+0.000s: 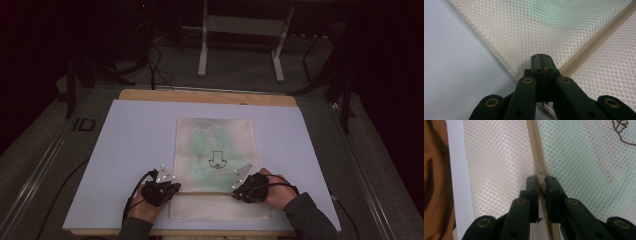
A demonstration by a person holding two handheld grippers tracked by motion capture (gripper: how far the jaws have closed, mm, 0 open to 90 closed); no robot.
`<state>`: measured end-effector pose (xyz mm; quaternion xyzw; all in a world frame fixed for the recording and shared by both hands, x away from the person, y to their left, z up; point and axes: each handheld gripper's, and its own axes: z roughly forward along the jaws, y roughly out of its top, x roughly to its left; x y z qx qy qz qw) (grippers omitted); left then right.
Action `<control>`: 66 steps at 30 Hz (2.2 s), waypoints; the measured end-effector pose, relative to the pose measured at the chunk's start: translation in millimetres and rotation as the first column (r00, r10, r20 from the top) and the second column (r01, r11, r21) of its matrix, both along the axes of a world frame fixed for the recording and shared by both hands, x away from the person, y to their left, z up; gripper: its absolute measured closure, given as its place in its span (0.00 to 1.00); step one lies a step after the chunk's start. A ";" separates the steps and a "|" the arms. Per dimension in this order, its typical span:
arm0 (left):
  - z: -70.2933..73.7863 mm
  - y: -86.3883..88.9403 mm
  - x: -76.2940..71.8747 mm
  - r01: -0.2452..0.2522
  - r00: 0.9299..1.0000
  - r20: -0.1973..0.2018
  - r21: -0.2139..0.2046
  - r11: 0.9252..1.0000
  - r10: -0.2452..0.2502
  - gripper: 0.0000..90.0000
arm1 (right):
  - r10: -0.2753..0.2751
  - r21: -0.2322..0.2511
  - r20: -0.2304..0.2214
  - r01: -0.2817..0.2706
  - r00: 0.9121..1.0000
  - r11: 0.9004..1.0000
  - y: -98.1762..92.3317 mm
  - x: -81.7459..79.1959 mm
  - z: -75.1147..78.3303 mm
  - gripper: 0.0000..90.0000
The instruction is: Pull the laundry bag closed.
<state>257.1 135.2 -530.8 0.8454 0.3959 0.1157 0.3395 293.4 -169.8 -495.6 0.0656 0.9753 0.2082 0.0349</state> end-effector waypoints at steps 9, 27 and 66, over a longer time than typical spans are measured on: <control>-0.2 0.1 0.1 -0.001 1.000 0.001 -0.002 1.000 0.001 0.99 | -0.008 0.010 -0.002 0.008 1.000 1.000 -5.9 -0.2 -0.4 0.92; 0.0 -0.4 -0.3 -0.002 1.000 0.002 0.001 1.000 0.002 0.99 | -0.028 0.015 -0.012 0.028 1.000 0.999 -17.4 0.4 -0.5 0.92; -0.1 -0.7 -0.8 -0.001 1.000 0.008 0.007 1.000 0.001 0.99 | -0.106 0.036 -0.020 0.106 0.994 0.994 -53.4 -5.7 -6.9 0.91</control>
